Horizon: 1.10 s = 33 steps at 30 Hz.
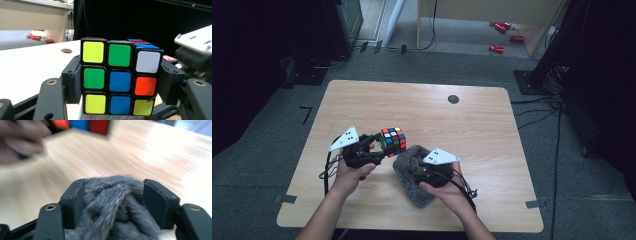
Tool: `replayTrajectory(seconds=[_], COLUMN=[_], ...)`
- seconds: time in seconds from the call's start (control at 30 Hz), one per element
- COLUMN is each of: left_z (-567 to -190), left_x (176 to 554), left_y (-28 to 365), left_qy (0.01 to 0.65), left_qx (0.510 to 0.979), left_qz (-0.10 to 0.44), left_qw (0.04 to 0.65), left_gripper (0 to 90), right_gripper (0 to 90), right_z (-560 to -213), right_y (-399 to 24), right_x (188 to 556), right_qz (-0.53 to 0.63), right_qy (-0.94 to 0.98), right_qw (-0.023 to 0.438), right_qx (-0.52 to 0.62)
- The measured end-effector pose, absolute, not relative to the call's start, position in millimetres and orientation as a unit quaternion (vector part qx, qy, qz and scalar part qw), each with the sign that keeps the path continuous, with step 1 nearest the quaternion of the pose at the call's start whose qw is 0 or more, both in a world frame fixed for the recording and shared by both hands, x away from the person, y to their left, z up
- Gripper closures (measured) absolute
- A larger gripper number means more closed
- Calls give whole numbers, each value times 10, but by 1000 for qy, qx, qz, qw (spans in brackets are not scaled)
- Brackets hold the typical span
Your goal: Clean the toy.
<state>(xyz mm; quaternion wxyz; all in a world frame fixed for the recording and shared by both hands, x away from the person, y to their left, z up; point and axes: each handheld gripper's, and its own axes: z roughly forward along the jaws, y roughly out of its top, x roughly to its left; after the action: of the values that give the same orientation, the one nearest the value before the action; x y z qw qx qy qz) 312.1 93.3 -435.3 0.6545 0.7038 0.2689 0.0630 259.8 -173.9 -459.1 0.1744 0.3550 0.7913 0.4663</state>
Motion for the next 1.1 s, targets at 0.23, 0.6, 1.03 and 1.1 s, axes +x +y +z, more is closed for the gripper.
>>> replayTrajectory(seconds=[0.23,0.6,1.03,1.1], left_z=[-4354,-4352,-4352,-4354], left_x=[3118,3138,3177,3195], left_y=[919,872,838,842], left_qy=[265,262,269,274], left_qx=[706,721,745,746], left_qz=[58,5,-36,-49], left_qw=[654,642,610,605], left_gripper=[357,357,357,357], right_gripper=[422,325,250,245], right_z=[-4651,-4483,-4587,-4594], right_y=[-1807,-1979,-1915,-1897], right_x=[2600,2534,2480,2471], right_qz=[490,533,543,546], right_qy=[778,769,761,758], right_qw=[186,262,329,337], right_qx=[347,236,130,117])
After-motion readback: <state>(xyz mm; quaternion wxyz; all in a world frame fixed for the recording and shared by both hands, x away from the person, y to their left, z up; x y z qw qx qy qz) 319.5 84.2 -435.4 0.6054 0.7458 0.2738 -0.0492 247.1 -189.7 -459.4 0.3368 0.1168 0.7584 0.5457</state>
